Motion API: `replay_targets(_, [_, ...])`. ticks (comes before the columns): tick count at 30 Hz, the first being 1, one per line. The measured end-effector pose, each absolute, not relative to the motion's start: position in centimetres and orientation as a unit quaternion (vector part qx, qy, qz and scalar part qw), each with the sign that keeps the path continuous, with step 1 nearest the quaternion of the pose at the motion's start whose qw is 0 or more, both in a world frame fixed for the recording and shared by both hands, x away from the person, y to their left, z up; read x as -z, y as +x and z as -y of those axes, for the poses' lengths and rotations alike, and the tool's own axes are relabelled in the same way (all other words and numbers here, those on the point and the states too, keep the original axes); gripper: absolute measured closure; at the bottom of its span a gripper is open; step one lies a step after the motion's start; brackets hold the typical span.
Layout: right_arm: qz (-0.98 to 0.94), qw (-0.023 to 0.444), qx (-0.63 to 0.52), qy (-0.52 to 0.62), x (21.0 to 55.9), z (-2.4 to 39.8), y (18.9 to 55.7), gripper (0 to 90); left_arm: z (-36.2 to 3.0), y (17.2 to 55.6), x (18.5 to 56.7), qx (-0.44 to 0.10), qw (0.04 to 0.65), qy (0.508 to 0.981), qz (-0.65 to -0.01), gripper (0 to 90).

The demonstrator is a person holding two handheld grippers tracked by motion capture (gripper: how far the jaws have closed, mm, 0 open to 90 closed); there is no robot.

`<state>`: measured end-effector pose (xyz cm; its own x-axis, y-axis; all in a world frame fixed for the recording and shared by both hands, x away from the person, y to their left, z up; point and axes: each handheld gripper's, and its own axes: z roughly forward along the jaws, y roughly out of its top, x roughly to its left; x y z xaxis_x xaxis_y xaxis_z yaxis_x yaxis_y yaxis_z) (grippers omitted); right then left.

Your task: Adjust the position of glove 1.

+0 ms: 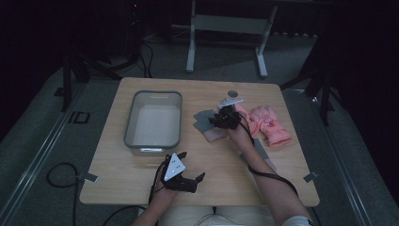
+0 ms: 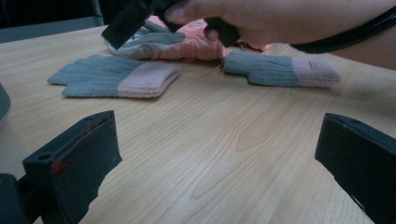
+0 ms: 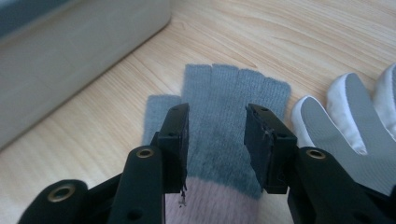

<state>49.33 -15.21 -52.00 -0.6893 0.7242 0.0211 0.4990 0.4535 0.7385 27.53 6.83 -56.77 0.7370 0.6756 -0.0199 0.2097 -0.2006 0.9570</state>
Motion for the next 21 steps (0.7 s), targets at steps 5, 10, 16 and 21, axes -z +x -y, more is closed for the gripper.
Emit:
replay_targets(5, [-0.855, 0.153, -0.361, 0.340, 53.3, 14.6, 50.2, 58.5, -6.9, 27.6, 56.8, -0.206, 0.560, 0.745, -0.299, 0.0])
replay_targets(10, [-0.863, 0.154, -0.345, 0.334, 54.2, 14.3, 51.1, 58.5, -6.9, 27.5, 56.8, -0.207, 0.560, 0.745, -0.299, 0.0])
replay_targets(16, [-0.872, 0.142, -0.323, 0.339, 54.8, 14.0, 52.0, 62.8, -6.9, 27.5, 56.8, -0.207, 0.560, 0.744, -0.298, 0.0])
replay_targets(21, [-0.871, 0.137, -0.311, 0.355, 54.6, 13.4, 52.0, 83.2, -6.9, 27.5, 56.8, -0.207, 0.560, 0.745, -0.298, 0.0])
